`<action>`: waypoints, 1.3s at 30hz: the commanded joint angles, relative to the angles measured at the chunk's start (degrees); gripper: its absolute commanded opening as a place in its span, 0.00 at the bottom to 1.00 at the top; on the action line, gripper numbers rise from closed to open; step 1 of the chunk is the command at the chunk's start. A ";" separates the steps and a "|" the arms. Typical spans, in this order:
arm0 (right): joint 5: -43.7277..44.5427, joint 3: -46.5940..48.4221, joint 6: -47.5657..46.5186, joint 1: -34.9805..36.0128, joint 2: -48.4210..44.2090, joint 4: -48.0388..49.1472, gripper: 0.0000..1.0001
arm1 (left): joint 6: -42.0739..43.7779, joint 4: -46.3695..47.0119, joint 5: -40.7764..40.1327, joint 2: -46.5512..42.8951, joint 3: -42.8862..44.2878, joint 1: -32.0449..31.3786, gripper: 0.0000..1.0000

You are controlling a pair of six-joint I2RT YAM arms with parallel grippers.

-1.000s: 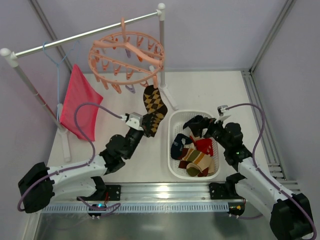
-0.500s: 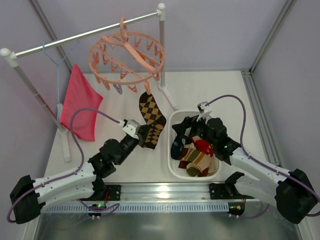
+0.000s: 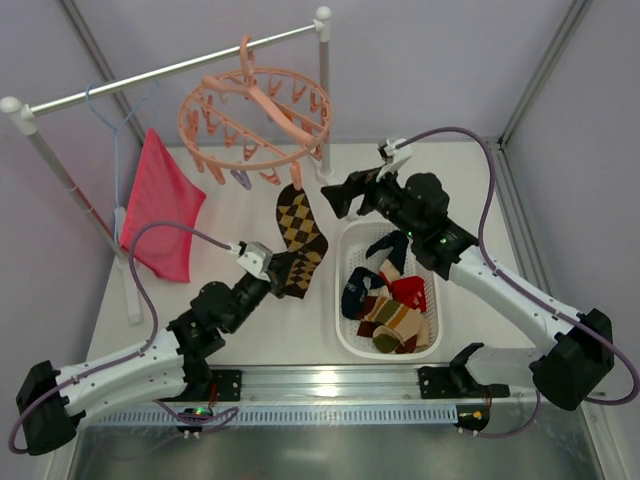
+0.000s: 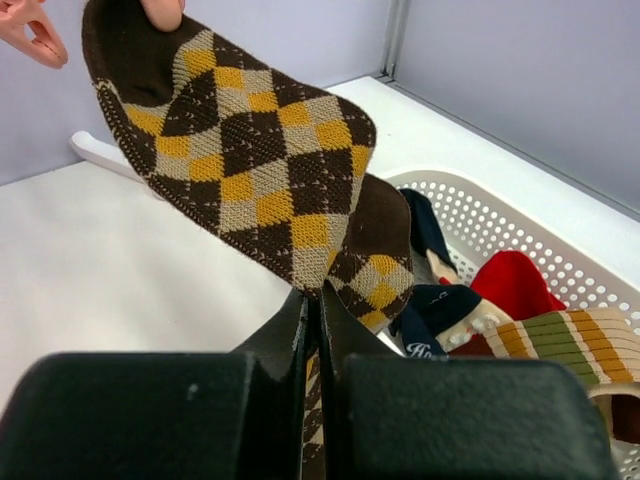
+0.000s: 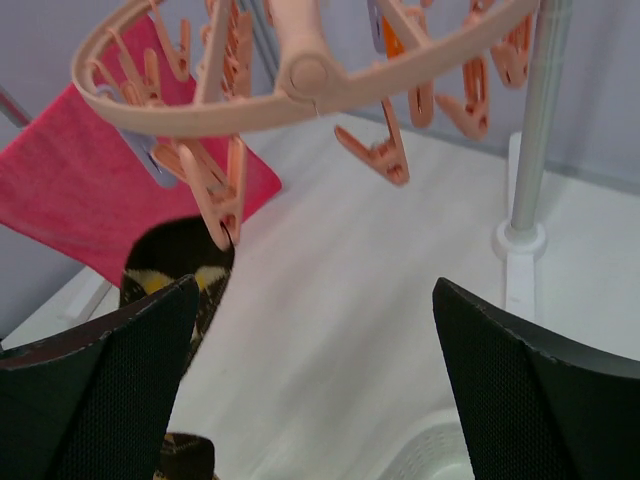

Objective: Remove the socks clipped to the hanger

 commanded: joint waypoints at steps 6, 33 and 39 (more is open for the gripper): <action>-11.29 18.17 -3.24 0.31 9.25 -6.02 0.98 | 0.82 1.05 1.16 -0.72 -0.45 -0.16 0.00; -15.52 19.49 -1.03 2.86 18.30 -0.48 0.99 | 1.53 0.26 4.42 3.06 0.79 -0.16 0.00; -16.57 21.43 -1.38 2.95 19.98 1.01 0.98 | 1.44 0.26 5.03 4.47 1.22 -0.16 0.00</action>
